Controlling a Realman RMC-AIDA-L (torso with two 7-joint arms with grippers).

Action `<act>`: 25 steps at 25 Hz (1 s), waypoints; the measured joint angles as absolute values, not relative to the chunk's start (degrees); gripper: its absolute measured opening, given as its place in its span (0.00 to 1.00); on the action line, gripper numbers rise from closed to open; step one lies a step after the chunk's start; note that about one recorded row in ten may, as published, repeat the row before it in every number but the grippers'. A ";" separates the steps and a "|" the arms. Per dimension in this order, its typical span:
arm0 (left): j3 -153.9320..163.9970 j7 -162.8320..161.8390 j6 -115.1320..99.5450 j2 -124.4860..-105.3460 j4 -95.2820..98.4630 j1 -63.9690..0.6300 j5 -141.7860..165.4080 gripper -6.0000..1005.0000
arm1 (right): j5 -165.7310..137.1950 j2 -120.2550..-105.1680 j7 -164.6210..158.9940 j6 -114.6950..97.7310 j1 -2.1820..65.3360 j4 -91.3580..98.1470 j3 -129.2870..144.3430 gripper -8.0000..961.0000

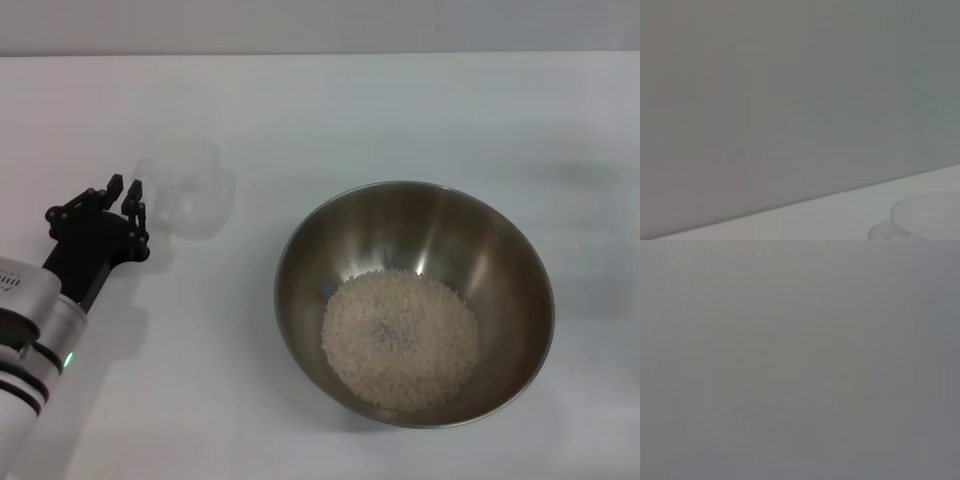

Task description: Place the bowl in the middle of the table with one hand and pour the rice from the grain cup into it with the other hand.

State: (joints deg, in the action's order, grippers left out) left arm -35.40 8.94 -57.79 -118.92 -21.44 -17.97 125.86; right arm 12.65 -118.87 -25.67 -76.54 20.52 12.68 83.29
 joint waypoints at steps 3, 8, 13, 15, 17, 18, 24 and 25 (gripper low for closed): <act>-35.10 8.89 -58.09 -118.91 -21.44 -17.55 125.92 0.18 | 12.65 -118.86 -25.40 -76.50 20.66 12.83 83.29 0.52; -34.72 7.42 -59.13 -118.85 -21.45 -16.21 125.96 0.22 | 12.65 -118.75 -25.26 -76.46 21.05 12.68 83.29 0.52; -34.09 2.86 -66.89 -118.67 -20.38 -13.46 125.99 0.27 | 12.65 -118.66 -25.07 -75.99 21.45 12.51 83.29 0.52; -33.71 1.29 -70.06 -118.64 -19.90 -12.99 126.00 0.29 | 12.65 -118.68 -24.56 -75.92 21.77 12.13 83.29 0.52; -33.58 0.06 -72.11 -118.64 -19.71 -12.86 125.98 0.30 | 12.63 -118.78 -23.43 -76.02 22.00 11.85 83.31 0.52; -34.21 -1.95 -75.44 -118.79 -19.41 -13.12 125.53 0.31 | 12.60 -118.86 -22.68 -76.20 22.06 11.82 83.41 0.52; -36.07 -2.48 -76.12 -118.93 -20.01 -16.26 125.25 0.50 | 12.55 -119.05 -21.26 -76.58 22.12 11.88 84.04 0.52; -36.07 -2.48 -76.12 -118.93 -20.01 -16.26 125.25 0.50 | 12.55 -119.05 -21.26 -76.42 22.26 11.77 84.04 0.52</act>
State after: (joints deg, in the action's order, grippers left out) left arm -36.07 -2.48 -76.12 -118.93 -20.01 -16.26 125.25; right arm 12.55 -119.05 -21.26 -76.42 22.26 11.77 84.04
